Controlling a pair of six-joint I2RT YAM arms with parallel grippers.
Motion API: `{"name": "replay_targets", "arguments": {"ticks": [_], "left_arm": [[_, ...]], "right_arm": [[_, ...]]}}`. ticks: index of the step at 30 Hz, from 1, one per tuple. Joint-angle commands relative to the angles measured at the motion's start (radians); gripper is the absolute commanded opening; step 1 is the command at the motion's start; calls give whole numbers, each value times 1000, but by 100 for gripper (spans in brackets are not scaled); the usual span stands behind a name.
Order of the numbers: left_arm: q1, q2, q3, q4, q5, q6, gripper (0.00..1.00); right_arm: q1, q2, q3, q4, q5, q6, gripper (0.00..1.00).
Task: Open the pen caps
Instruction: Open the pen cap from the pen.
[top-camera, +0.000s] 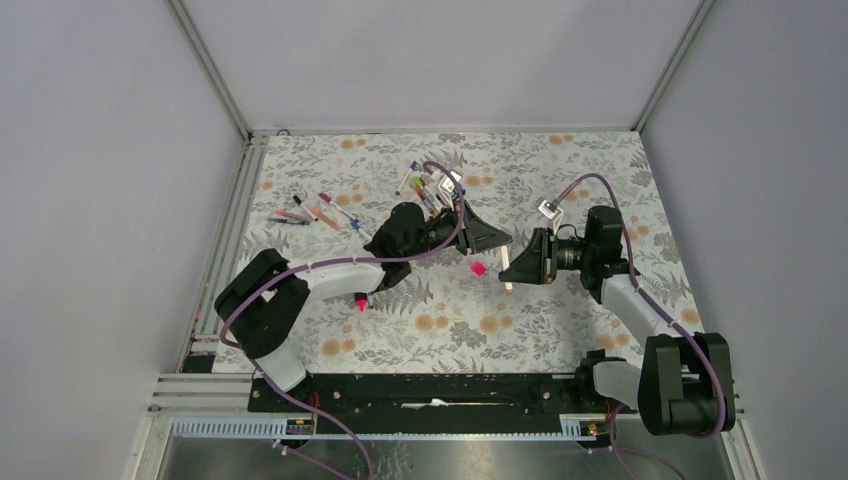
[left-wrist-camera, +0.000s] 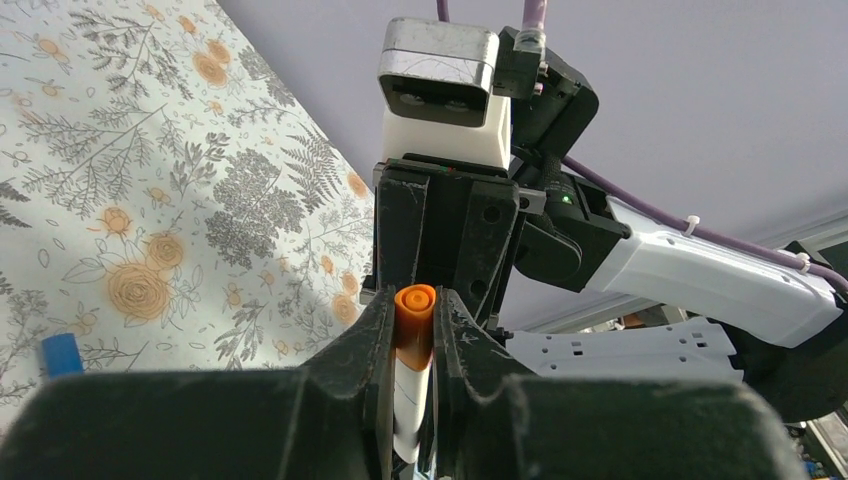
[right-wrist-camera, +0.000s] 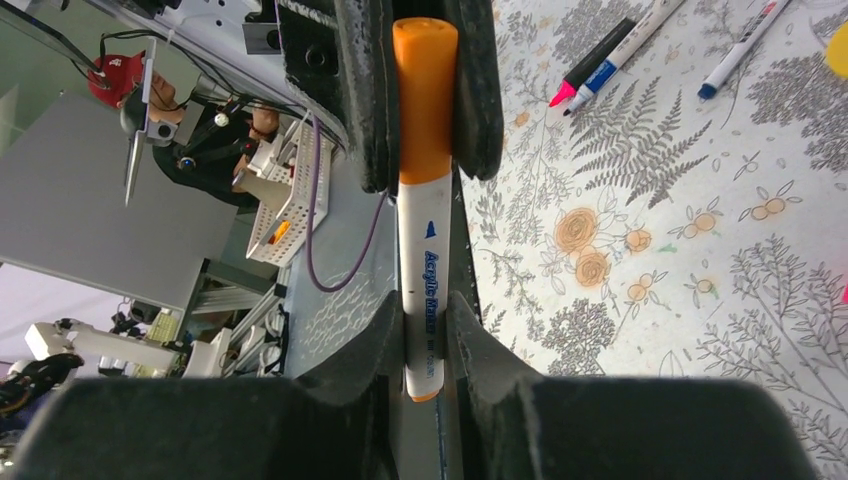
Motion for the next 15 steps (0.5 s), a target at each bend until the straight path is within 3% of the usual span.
{"name": "replay_targets", "arguments": {"ticks": [1, 15], "left_arm": [[77, -69, 109, 122, -127, 74, 0], [231, -102, 211, 160, -240, 102, 0]], "right_arm": [[19, 17, -22, 44, -40, 23, 0], [52, 37, -22, 43, -29, 26, 0]]}}
